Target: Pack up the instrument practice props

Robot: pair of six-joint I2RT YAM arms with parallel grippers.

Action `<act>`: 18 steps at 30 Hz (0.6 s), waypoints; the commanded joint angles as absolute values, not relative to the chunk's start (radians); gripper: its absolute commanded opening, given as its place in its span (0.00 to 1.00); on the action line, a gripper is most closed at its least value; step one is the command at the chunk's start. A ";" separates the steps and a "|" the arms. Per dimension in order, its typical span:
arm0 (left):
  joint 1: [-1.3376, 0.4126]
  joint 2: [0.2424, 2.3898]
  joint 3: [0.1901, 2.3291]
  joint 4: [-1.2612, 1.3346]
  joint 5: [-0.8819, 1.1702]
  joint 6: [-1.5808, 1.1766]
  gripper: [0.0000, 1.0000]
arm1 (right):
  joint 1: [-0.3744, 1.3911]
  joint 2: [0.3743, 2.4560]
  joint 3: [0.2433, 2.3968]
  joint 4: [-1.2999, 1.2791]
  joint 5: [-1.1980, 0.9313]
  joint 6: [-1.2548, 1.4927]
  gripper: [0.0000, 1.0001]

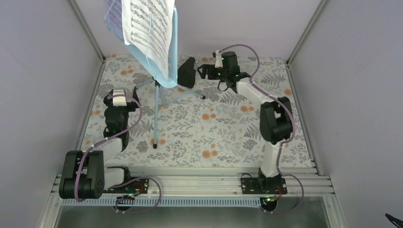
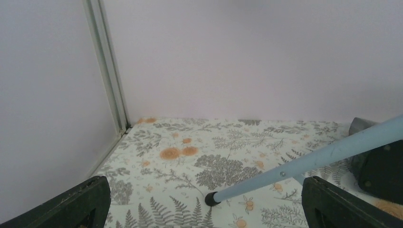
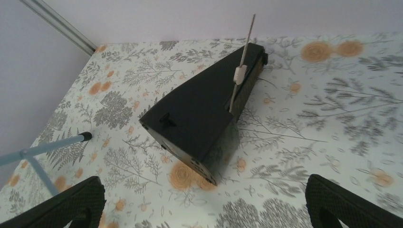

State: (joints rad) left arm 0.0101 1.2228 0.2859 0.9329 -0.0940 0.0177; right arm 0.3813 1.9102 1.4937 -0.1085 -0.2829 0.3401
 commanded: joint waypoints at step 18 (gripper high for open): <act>0.008 1.220 0.312 0.829 -0.119 0.012 0.90 | 0.486 2.466 2.071 -0.105 0.043 0.491 0.66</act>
